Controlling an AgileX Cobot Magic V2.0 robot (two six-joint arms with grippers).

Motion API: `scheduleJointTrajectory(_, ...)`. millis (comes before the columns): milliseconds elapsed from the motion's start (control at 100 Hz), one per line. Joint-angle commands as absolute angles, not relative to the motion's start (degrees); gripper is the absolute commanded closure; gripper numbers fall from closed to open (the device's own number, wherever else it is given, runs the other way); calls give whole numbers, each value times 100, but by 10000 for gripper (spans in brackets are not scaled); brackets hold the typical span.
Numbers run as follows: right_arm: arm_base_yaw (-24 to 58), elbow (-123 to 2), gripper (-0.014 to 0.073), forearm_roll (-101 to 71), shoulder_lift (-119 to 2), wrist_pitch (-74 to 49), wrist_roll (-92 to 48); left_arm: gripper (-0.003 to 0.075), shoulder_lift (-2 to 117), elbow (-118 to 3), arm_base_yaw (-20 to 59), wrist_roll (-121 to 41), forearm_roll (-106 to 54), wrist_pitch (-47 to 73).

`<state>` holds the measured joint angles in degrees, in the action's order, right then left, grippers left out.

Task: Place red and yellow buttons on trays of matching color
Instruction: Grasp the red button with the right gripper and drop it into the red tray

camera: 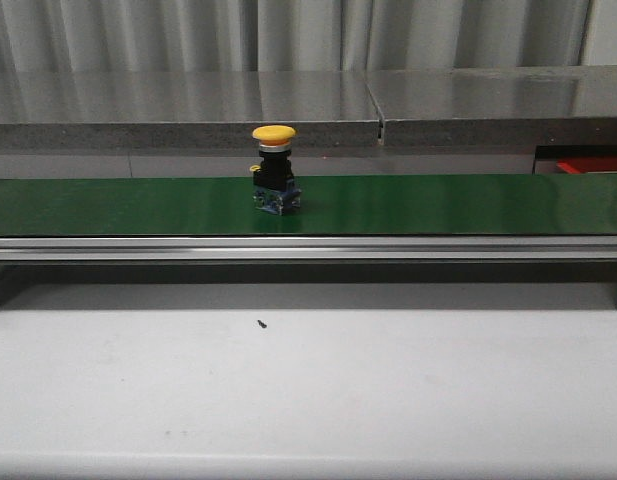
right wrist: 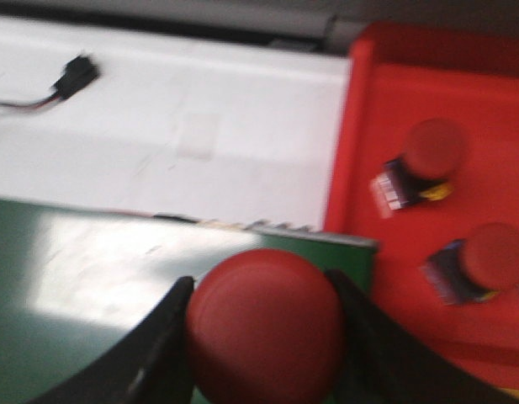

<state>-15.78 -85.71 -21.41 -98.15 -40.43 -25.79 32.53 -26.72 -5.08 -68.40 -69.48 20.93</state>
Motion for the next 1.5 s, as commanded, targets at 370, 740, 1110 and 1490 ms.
scheduleJointTrajectory(370,-2593,-11403,410,-2216,-11704,-4119,-2566,739,3249,-2826,-486,-6854,-7169,1950)
scheduleJointTrajectory(740,-2644,-12943,410,-2287,-13185,-4105,-2453,739,3249,-2826,-486,-6854,-7169,1950)
scheduleJointTrajectory(1110,-2650,-12974,410,-2287,-13608,-3872,-2453,739,3249,-2826,-486,-6854,-7169,1950)
scheduleJointTrajectory(1490,-2657,-12974,242,-2381,-13747,-3855,-2453,739,3249,-2826,-486,-6854,-7169,1950)
